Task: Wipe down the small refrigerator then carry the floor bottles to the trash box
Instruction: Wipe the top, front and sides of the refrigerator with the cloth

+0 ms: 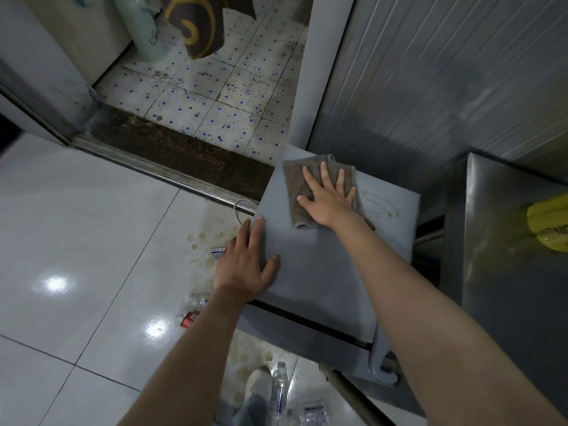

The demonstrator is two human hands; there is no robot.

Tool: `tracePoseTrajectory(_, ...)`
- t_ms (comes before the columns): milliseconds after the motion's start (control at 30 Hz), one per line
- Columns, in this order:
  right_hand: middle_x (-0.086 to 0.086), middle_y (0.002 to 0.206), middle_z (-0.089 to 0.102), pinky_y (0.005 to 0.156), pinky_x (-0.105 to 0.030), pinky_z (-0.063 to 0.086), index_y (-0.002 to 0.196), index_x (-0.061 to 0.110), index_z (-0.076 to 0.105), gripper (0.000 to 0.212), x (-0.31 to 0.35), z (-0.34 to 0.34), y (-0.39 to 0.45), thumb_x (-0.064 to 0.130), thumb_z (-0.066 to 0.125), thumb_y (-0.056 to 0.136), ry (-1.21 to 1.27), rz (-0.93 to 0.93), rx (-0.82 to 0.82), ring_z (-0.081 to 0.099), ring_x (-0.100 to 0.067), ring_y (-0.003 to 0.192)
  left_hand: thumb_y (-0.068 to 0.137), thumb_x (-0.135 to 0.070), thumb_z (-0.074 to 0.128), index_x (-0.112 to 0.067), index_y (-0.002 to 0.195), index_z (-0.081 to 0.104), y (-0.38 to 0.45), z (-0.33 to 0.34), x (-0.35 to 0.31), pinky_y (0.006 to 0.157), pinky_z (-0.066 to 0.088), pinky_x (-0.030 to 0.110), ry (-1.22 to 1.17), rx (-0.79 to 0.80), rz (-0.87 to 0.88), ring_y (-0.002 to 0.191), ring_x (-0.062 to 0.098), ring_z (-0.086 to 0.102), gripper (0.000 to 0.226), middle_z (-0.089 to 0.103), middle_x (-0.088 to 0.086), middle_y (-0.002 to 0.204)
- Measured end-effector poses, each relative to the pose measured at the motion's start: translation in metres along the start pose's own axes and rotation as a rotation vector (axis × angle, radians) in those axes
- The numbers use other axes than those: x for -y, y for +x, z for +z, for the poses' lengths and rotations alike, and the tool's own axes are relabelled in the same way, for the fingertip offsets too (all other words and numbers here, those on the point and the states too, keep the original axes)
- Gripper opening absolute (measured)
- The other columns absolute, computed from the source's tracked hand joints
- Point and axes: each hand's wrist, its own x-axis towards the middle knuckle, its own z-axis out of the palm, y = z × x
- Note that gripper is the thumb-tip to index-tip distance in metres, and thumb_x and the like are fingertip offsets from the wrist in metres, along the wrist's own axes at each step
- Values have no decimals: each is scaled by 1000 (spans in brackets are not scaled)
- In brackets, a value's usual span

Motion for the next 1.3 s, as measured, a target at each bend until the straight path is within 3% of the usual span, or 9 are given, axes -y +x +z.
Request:
tracePoseTrajectory(533, 10, 154, -23, 110, -59, -11, 145, 45, -4, 66, 14, 3, 13, 56, 35, 93, -76, -97, -20, -27, -29, 140, 77, -67, 15, -26, 149, -3, 1, -2, -2, 95, 44, 43, -9, 0, 2, 129, 32, 39, 85, 15, 7, 155)
tracePoseTrajectory(1033, 6, 154, -24, 111, -55, -10, 146, 43, -8, 63, -21, 17, -18, 58, 24, 94, -12, 131, -98, -23, -26, 141, 80, -65, 21, -25, 149, -1, 2, 2, 2, 94, 45, 46, -30, 11, 11, 125, 35, 42, 83, 16, 8, 154)
tracePoseTrajectory(1300, 6, 155, -24, 111, -56, -11, 145, 43, -9, 63, -23, 21, -25, 58, 24, 94, -14, 141, -93, -23, -27, 141, 84, -62, 26, -26, 148, -3, 1, 2, 2, 91, 46, 45, -43, 11, 14, 124, 35, 43, 79, 15, 7, 154)
